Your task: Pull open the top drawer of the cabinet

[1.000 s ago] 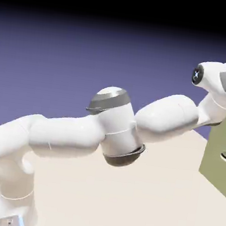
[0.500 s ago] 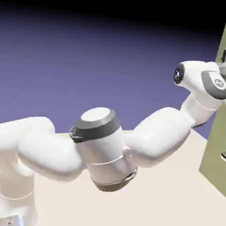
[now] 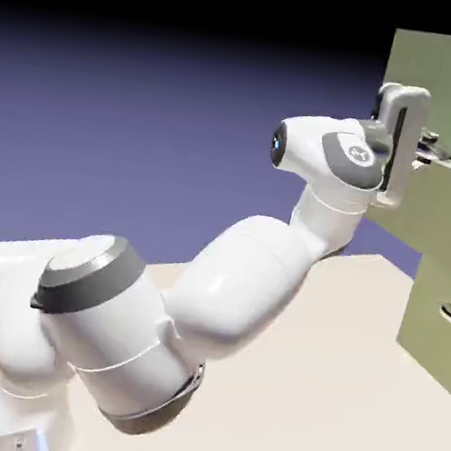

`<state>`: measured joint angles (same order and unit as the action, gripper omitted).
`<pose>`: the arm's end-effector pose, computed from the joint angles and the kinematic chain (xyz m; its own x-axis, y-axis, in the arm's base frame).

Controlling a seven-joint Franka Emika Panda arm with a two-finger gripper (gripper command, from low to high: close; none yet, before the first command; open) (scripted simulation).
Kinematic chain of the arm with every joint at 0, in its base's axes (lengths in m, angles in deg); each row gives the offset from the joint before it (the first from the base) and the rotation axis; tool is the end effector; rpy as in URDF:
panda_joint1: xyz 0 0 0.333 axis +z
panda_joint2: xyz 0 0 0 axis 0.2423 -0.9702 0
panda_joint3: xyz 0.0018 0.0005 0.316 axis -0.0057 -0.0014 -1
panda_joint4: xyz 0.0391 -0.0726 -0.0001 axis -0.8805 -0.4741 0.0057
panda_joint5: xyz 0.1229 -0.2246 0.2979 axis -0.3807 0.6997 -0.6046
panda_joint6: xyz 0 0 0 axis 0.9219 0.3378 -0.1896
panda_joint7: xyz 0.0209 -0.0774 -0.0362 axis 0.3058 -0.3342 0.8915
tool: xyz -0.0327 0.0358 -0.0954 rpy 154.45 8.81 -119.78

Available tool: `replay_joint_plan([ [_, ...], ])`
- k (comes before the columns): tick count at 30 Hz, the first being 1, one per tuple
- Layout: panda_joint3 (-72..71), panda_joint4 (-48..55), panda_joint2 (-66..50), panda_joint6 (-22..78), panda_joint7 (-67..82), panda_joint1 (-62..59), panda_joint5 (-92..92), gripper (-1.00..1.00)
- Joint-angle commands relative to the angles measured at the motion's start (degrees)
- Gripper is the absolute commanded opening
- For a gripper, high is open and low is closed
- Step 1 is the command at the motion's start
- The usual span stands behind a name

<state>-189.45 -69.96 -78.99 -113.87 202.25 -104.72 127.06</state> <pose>0.5175 -0.0647 0.5767 0.0005 -0.7070 -0.7072 -0.0004 0.7072 -0.7070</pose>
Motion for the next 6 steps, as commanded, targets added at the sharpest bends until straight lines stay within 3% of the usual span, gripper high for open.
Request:
replay_joint_plan([
  [1, 0.0, 0.0, 0.0, 0.0, 0.0, 0.0, 0.0, 1.0],
  [6, -3.5, -8.6, -1.3, 1.0, -0.6, -7.9, -2.5, 1.0],
])
